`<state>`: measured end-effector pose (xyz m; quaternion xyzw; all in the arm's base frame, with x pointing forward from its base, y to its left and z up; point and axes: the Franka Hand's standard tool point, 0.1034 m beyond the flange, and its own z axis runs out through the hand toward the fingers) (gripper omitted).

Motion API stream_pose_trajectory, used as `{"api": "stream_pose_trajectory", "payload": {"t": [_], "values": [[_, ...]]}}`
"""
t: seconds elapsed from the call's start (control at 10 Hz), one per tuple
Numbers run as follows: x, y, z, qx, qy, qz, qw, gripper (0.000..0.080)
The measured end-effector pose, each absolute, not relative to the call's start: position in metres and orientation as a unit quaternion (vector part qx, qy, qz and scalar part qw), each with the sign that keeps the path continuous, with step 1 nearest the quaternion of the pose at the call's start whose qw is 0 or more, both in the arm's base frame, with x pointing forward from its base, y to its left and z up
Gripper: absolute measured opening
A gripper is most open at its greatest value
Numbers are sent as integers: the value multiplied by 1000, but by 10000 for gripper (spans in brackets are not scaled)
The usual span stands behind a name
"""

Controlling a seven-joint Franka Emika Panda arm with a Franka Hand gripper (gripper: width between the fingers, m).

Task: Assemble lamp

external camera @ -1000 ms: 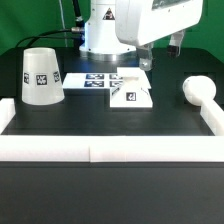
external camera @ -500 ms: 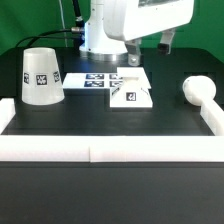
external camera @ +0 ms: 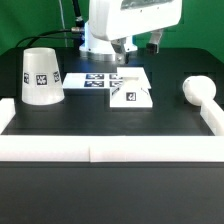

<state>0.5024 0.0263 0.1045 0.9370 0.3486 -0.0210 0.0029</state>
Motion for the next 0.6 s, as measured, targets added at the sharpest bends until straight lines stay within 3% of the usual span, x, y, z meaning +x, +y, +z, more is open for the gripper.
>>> {"api": "stream_pose_trajectory", "payload": {"t": [0.4,0.6], "values": [[500,26,103,974,227,-21,4,700],[476,20,93,994,108,-33,-7,700]]}}
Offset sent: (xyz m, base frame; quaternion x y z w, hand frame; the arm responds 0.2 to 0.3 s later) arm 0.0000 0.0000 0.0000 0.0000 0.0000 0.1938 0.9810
